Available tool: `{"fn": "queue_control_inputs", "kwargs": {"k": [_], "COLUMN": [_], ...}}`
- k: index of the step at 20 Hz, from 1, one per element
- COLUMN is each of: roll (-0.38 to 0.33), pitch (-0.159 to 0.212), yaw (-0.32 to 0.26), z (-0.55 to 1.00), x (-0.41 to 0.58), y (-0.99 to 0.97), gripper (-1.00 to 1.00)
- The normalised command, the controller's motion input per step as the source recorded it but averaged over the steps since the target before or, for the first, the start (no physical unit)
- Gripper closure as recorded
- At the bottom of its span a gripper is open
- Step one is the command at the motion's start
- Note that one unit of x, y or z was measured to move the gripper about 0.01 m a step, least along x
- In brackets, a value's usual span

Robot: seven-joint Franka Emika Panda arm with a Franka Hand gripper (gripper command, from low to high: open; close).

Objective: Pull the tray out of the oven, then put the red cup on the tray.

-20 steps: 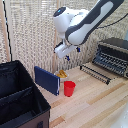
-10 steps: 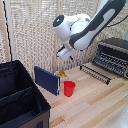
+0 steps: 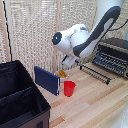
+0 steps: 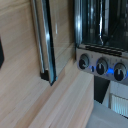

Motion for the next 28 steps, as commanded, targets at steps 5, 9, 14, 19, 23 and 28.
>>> {"fn": "queue_control_inputs", "kwargs": {"k": [5, 9, 14, 19, 23, 28], "roll": [-0.127, -0.003, -0.004, -0.091, -0.130, -0.126], "pitch": [0.032, 0.043, 0.051, 0.113, 0.102, 0.035], "yaw": [0.091, 0.074, 0.080, 0.079, 0.078, 0.092], "z": [0.02, 0.07, 0.02, 0.01, 0.00, 0.00], "x": [0.059, 0.271, 0.313, 0.242, 0.216, 0.150], "y": [-0.63, -0.82, -0.78, -0.60, -0.57, -0.65], "gripper": [-1.00, -1.00, -1.00, -1.00, -1.00, -1.00]}}
